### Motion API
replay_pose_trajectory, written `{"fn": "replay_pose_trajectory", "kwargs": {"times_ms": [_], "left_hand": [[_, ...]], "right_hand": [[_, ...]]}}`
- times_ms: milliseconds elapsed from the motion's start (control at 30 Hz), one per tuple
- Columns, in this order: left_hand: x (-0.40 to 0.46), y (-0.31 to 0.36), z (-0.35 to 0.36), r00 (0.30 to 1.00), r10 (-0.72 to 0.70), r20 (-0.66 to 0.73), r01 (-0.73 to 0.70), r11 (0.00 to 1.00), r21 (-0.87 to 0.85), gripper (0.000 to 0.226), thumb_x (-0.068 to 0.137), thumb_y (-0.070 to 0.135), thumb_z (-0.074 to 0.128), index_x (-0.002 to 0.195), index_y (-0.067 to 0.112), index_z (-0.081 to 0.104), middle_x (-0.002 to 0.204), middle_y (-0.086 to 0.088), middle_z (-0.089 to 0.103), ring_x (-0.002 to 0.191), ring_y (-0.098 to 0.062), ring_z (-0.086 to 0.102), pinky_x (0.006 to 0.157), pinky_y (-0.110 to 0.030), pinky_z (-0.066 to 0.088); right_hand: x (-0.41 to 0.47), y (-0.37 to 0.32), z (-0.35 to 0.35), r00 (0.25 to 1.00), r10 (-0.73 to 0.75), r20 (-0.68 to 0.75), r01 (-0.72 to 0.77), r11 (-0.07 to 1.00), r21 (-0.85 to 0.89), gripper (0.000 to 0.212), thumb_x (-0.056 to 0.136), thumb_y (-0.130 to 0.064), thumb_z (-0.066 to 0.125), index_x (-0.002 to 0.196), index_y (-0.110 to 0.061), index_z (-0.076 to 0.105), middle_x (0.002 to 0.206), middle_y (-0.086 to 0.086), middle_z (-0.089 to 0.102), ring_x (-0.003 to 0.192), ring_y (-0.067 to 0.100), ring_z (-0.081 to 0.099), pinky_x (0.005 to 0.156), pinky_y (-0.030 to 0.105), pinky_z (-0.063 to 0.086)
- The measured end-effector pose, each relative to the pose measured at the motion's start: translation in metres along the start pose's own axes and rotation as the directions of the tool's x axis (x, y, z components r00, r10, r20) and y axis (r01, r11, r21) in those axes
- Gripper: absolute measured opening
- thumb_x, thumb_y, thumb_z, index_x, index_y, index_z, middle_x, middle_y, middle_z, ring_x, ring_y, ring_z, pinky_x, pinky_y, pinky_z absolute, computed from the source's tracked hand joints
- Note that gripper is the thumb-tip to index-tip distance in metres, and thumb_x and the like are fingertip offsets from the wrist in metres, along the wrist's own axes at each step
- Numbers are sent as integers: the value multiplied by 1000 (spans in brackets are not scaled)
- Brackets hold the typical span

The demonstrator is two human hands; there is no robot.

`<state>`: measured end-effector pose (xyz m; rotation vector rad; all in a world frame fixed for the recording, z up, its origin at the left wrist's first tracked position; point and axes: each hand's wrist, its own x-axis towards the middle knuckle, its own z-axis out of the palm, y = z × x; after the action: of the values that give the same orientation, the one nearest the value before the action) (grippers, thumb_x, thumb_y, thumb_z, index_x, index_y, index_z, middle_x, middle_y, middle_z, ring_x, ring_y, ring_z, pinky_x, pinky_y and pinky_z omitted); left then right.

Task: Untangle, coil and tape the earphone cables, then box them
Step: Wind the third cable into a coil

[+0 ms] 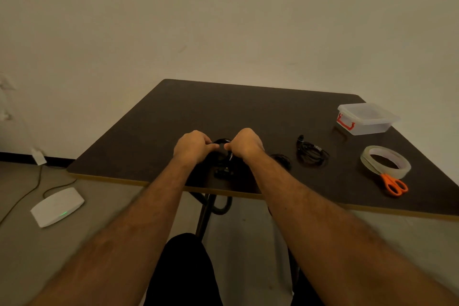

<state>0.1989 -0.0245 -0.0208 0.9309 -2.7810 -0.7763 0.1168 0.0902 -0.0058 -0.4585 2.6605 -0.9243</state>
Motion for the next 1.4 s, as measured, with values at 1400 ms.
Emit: {"fn": "replay_pose_trajectory", "kwargs": {"times_ms": [1400], "left_hand": [[-44, 121, 28, 896, 326, -301, -352, 935, -36, 26, 98, 41, 55, 111, 22, 69, 98, 5, 69, 88, -8, 61, 77, -30, 51]], "right_hand": [[-15, 83, -121, 919, -323, -226, 300, 945, -129, 4, 92, -19, 65, 94, -19, 68, 97, -3, 67, 88, 8, 60, 79, 27, 50]]}}
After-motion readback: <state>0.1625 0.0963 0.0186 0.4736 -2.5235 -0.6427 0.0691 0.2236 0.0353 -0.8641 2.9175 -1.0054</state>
